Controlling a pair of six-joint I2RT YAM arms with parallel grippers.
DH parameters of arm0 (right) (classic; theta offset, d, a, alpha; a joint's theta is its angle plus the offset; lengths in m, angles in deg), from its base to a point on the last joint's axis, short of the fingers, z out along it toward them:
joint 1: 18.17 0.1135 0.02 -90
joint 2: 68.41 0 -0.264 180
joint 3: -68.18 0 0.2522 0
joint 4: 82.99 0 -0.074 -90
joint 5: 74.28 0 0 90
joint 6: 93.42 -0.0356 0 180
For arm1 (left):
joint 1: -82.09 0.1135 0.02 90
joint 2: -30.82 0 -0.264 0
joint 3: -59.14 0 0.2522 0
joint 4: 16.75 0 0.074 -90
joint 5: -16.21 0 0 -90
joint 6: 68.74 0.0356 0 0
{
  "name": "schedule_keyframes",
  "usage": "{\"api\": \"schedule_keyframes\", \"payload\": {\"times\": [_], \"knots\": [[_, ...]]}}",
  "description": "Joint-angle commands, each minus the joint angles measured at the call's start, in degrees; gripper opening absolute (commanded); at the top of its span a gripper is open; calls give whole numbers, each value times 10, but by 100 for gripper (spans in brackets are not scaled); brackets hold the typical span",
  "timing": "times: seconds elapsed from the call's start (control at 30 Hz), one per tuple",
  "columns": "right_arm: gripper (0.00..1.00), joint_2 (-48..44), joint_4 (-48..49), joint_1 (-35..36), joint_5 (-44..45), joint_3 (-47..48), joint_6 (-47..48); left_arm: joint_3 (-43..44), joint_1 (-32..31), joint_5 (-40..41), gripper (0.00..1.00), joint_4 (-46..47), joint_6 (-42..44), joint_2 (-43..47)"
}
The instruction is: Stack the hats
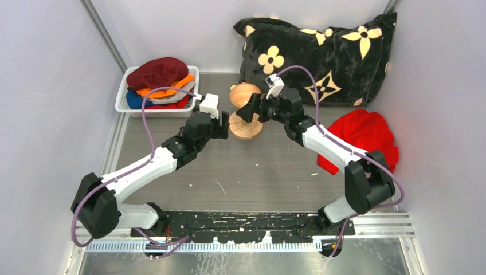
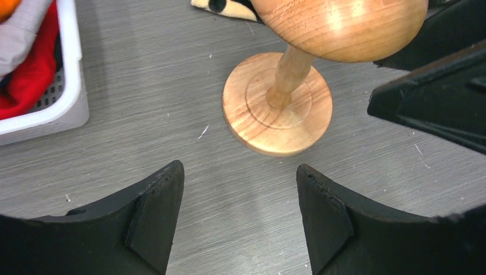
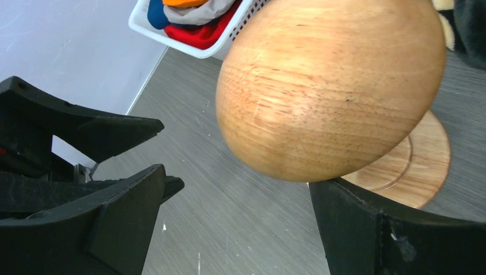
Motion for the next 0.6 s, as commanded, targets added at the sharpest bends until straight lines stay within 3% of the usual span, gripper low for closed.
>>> {"api": "schedule_keyframes", "payload": {"times": [0.0, 0.23, 0.4, 0.47, 0.57], "knots": [[100, -47, 39, 20, 15, -7, 3, -9, 3, 29, 72, -1, -1, 53], [100, -124, -52, 23, 112, -22, 39, 10, 3, 63, 73, -52, 4, 94], [100, -184, -160, 23, 190, -6, 81, 97, 26, 86, 86, -138, -2, 83], [100, -207, -178, 23, 213, 1, 90, 139, 50, 101, 98, -158, -8, 69], [100, -223, -202, 24, 248, 24, 110, 219, 117, 68, 99, -197, -27, 32]]}}
